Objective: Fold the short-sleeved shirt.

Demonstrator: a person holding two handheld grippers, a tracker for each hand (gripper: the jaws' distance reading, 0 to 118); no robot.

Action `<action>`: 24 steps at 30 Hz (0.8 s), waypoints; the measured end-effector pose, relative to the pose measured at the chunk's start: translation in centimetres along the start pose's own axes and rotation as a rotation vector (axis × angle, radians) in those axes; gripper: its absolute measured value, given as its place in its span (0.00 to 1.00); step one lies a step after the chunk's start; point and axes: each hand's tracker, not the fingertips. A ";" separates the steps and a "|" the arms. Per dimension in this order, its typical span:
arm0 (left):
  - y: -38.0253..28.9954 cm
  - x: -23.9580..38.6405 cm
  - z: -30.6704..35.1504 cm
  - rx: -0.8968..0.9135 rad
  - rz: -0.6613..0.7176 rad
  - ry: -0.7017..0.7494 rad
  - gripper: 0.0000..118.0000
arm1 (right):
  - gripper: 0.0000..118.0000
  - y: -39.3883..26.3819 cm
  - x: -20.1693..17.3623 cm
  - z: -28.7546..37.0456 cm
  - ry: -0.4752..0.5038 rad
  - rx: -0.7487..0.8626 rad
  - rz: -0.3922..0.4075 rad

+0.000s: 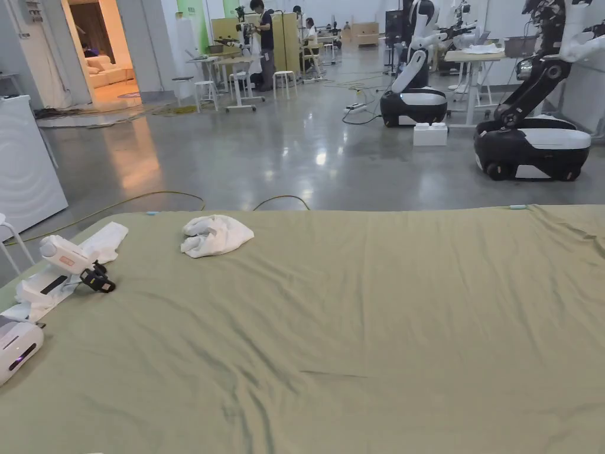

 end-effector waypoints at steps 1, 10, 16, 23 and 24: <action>-0.1 0.0 0.0 0.003 0.004 -0.021 0.02 | 0.00 0.1 -0.4 0.1 0.015 -0.002 0.005; -1.8 -6.7 -6.4 -0.195 0.278 -0.152 0.90 | 0.00 -0.7 -1.5 0.3 0.055 -0.053 0.044; -5.6 -14.7 -12.3 -0.273 0.629 -0.253 0.91 | 0.00 -1.8 -0.6 1.0 0.041 -0.092 0.011; -7.2 -12.7 -14.2 -0.263 0.933 -0.492 0.89 | 0.00 -3.0 2.3 0.4 0.001 -0.142 -0.047; -7.1 -11.6 -13.8 -0.277 0.927 -0.488 0.84 | 0.00 -3.1 2.4 0.3 0.002 -0.149 -0.053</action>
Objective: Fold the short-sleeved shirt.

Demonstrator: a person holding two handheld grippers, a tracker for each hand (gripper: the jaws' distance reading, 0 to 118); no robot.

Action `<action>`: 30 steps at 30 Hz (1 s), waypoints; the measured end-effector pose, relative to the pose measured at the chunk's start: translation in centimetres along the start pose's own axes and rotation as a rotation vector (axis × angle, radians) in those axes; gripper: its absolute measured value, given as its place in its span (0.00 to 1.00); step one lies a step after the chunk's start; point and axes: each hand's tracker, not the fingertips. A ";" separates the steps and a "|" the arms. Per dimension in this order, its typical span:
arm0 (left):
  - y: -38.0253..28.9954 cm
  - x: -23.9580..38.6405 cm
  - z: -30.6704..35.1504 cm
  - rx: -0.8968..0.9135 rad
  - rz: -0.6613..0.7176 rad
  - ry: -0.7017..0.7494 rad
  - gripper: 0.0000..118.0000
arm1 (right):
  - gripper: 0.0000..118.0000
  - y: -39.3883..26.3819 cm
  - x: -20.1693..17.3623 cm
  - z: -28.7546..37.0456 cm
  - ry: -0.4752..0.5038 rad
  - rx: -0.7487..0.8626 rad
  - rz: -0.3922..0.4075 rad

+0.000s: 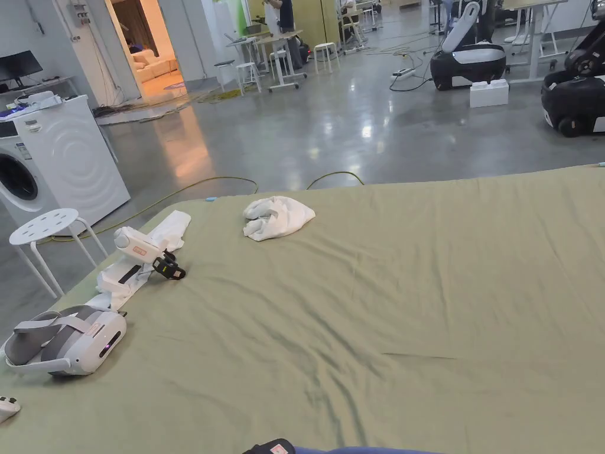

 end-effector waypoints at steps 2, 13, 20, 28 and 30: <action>-0.5 0.4 -1.2 -0.046 0.002 0.017 0.55 | 0.00 0.0 -0.1 -0.2 0.008 -0.010 -0.007; 3.9 7.1 7.1 0.187 -0.354 0.345 0.09 | 0.00 0.4 -1.8 0.1 0.050 0.011 0.034; 1.3 14.7 7.0 0.168 -0.620 0.359 0.09 | 0.00 -0.5 -3.0 0.7 0.085 0.007 0.050; -10.9 12.4 -10.4 -0.232 -0.734 0.369 0.09 | 0.00 -1.4 -3.7 3.3 0.145 0.069 -0.086; -12.1 11.6 -12.7 -0.248 -0.732 0.424 0.11 | 0.00 -2.0 -3.2 4.1 0.147 0.094 -0.103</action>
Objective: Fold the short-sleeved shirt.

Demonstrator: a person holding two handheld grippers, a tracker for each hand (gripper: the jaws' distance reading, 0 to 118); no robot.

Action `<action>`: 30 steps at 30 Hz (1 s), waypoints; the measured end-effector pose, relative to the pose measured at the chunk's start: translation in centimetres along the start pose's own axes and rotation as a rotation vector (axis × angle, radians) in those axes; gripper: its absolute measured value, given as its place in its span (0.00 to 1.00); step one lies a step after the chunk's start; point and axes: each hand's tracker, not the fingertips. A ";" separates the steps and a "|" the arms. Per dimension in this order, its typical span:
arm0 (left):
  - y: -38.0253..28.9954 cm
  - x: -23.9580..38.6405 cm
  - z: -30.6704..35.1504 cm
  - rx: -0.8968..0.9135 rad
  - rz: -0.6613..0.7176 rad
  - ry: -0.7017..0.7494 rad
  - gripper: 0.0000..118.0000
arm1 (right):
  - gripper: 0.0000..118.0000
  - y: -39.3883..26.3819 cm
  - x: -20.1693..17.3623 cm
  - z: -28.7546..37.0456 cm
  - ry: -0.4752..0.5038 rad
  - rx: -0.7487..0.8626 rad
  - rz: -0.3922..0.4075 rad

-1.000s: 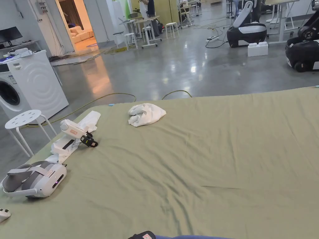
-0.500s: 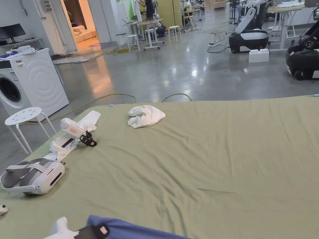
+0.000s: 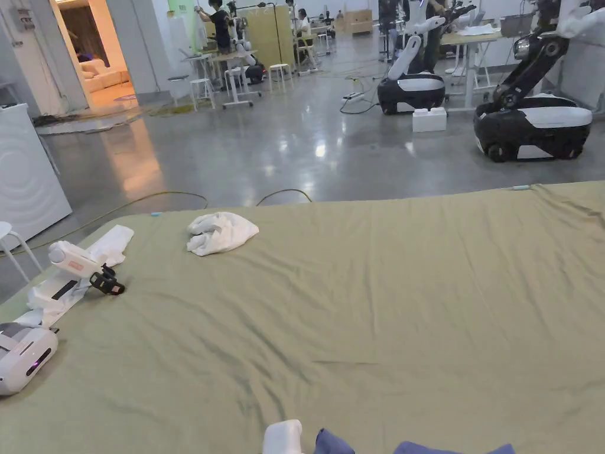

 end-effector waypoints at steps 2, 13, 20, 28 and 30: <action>0.2 0.4 -0.7 -0.023 0.004 0.011 0.28 | 0.00 -0.3 0.3 0.3 -0.046 -0.009 0.021; -0.8 -2.5 0.5 0.090 0.281 -0.167 0.00 | 0.00 -2.5 2.4 0.1 -0.036 -0.076 -0.063; -2.5 -2.5 -6.3 -0.071 0.281 -0.132 0.00 | 0.00 -2.5 1.4 0.3 -0.042 -0.089 -0.029; -0.5 -8.2 7.1 0.158 0.263 -0.110 0.80 | 0.00 -2.2 1.7 -0.6 -0.011 -0.096 -0.031; -0.7 -12.1 8.0 0.183 0.406 -0.106 0.80 | 0.00 -2.2 1.6 -0.6 -0.002 -0.099 -0.033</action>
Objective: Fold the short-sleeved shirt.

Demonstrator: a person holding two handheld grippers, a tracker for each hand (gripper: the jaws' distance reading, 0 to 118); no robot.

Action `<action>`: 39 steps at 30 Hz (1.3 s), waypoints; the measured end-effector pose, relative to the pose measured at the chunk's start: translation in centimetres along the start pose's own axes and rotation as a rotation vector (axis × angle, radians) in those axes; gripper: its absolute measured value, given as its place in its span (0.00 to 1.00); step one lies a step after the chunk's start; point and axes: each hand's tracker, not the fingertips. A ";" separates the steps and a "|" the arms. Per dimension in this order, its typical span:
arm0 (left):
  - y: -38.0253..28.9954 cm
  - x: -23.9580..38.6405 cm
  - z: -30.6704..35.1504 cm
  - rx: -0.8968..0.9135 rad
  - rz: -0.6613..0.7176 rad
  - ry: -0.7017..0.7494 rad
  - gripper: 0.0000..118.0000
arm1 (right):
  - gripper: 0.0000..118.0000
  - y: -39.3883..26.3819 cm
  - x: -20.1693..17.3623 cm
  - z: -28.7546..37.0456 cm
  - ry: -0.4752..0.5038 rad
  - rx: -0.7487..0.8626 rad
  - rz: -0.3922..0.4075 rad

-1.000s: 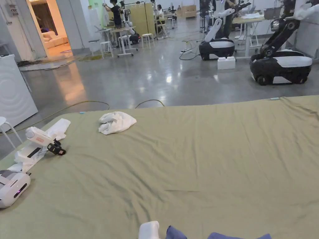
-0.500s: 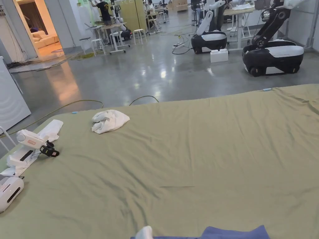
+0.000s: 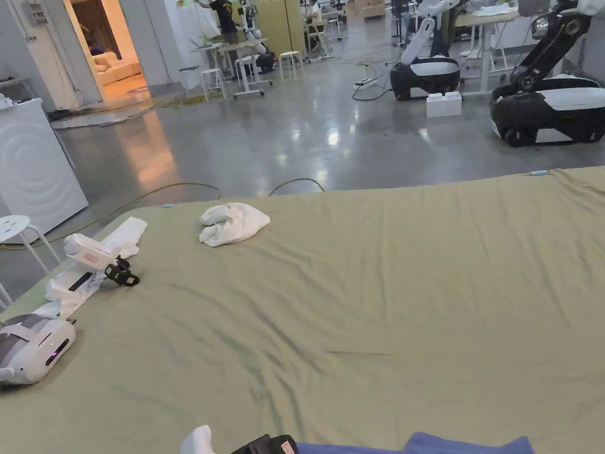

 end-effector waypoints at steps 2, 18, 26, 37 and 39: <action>0.0 -2.8 0.2 0.033 0.116 -0.006 0.79 | 0.00 -0.1 0.0 0.0 0.003 -0.005 -0.002; 0.1 1.4 2.0 0.082 0.022 0.047 0.13 | 0.00 0.0 0.4 1.6 -0.035 0.054 -0.014; -1.5 12.7 0.2 0.062 -0.406 0.034 0.14 | 0.00 0.6 0.2 1.9 -0.039 0.102 -0.003; -9.3 16.1 -12.1 -0.218 -0.378 -0.095 0.60 | 0.00 -1.0 1.6 3.5 -0.072 0.124 -0.071; -8.1 15.3 -10.9 -0.196 -0.353 -0.140 0.47 | 0.00 -0.9 1.8 3.3 -0.067 0.112 -0.074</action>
